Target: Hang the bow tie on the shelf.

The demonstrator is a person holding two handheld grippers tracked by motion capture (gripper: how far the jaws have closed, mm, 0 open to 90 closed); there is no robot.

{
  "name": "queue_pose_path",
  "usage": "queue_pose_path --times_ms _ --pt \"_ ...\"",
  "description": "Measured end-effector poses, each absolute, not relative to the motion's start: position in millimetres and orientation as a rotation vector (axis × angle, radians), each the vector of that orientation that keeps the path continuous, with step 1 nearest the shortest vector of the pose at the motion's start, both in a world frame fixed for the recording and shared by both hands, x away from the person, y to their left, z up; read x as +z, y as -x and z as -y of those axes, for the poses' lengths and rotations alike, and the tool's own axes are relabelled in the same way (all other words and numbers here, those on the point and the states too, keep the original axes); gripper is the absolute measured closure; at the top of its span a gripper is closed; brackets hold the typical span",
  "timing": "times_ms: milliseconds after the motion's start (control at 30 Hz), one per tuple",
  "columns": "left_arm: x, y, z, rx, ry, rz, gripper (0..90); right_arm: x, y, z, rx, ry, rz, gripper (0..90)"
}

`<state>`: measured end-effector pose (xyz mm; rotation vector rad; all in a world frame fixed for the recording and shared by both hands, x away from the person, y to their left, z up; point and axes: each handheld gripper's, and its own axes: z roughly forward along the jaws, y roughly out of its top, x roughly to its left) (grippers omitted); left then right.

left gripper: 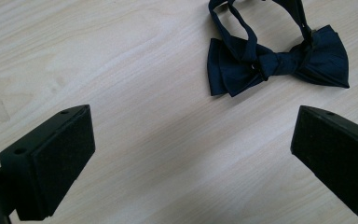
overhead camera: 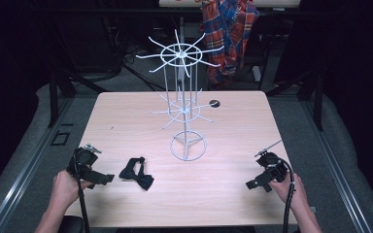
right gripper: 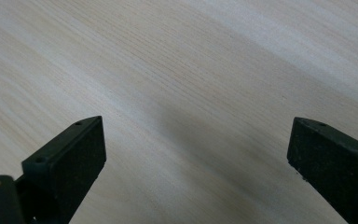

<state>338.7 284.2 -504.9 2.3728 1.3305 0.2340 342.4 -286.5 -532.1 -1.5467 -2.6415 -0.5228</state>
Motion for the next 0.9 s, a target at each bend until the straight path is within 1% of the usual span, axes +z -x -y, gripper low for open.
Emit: queue_pose_path --times_ms 133,333,400,500,900 --pt "-504.6 -338.6 -283.3 0.234 -2.373 -1.329 0.0 -531.5 -342.6 288.2 -0.486 1.541 2.66 4.2" --pt "-502.1 -336.9 -280.7 0.235 -2.373 -1.306 0.0 -532.4 -342.5 286.5 -0.511 1.544 2.641 4.1" --pt "-501.4 -336.5 -279.4 0.235 -2.372 -1.305 0.0 -535.3 -341.7 284.7 -0.567 1.584 2.622 4.1" --pt "-500.6 -337.7 -277.0 0.239 -2.373 -1.298 0.0 -534.0 -342.2 286.8 -0.514 1.555 2.634 4.1" --pt "-495.9 -337.9 -263.5 0.236 -2.369 -1.264 0.0 -534.2 -342.4 287.8 -0.499 1.543 2.637 4.2"
